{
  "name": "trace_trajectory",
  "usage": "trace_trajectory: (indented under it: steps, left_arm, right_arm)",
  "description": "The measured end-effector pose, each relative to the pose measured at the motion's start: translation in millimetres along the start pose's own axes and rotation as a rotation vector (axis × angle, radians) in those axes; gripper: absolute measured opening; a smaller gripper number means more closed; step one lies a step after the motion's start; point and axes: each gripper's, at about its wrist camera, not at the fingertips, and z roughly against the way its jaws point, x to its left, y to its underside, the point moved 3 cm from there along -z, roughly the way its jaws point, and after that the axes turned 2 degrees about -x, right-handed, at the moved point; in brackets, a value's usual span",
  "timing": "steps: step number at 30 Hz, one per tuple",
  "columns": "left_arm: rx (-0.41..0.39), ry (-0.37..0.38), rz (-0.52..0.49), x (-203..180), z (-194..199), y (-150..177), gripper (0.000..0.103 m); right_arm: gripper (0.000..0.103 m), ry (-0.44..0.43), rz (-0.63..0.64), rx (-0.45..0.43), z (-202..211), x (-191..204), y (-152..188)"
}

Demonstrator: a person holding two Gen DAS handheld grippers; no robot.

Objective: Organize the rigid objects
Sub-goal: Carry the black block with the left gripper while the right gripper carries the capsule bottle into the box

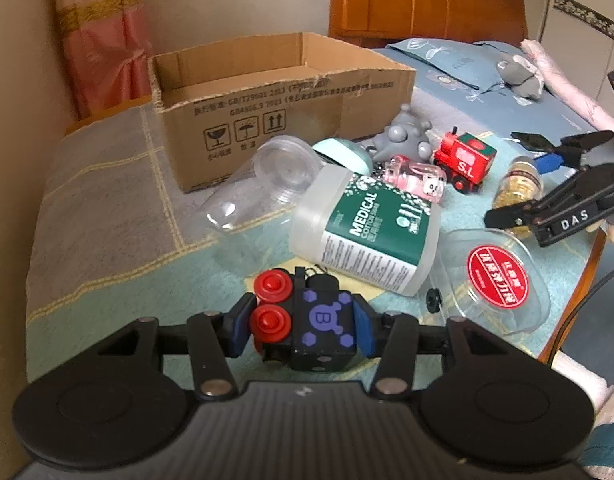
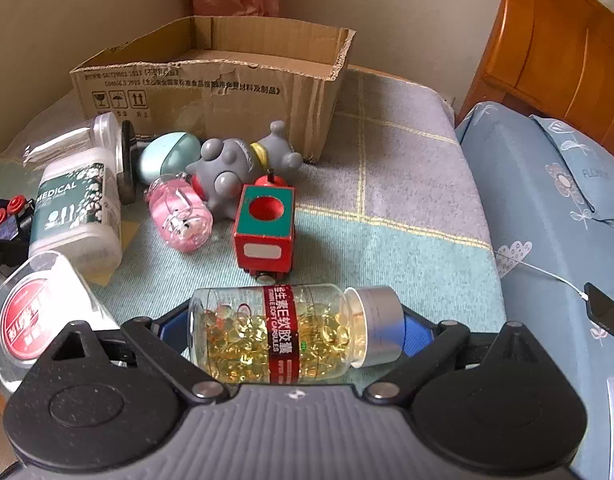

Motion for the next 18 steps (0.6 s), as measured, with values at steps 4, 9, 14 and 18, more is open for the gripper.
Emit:
trace_trajectory:
  steps: [4, 9, 14, 18]
  left_arm:
    - [0.002, -0.024, 0.027, 1.8, 8.5, -2.5, 0.049]
    - [0.003, -0.061, 0.042, -1.6, 25.0, -11.2, 0.049]
    - [-0.045, -0.083, 0.030, -6.8, 44.7, -31.6, 0.049]
    - [-0.097, -0.100, 0.009, -6.7, 53.3, -60.1, 0.049]
  right_arm:
    - [0.100, -0.016, 0.013, 0.016, 4.3, -3.5, 0.4]
    - [0.100, -0.064, -0.004, 0.025, 16.7, -11.1, -2.9]
    - [0.100, -0.124, -0.015, 0.023, 32.0, -15.2, -15.1]
    - [0.100, -0.161, -0.011, -0.011, 46.1, -17.9, -39.6]
